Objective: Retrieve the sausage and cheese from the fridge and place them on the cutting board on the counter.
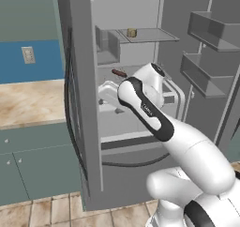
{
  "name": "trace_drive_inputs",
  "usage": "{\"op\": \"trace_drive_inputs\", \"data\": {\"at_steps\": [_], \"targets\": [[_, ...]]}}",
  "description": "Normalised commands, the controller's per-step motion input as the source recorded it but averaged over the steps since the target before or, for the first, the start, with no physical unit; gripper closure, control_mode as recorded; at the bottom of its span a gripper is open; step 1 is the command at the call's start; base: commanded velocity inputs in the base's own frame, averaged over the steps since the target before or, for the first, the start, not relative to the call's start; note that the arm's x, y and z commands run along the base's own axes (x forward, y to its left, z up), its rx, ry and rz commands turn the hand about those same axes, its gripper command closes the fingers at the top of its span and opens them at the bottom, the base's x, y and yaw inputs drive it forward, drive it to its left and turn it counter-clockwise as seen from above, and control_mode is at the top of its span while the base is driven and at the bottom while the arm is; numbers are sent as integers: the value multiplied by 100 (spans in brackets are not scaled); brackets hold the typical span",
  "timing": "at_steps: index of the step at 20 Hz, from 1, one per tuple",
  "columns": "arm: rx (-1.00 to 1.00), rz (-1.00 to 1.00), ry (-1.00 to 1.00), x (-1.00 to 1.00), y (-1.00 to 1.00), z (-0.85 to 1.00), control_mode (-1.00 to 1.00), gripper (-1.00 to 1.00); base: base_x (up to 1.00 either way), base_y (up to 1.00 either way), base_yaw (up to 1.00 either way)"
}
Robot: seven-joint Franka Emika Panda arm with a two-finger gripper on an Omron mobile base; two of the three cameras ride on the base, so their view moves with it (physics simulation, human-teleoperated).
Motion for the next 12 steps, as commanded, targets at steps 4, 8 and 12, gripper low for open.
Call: {"op": "trace_drive_inputs", "data": {"at_steps": [4,8,12], "targets": [[-8,2,-9,5,85,0,-100,-100,0,0,0],[-6,2,-8,6,74,0,-100,-100,0,0,0],[-2,1,-5,6,44,1,-100,-100,0,0,0]]}}
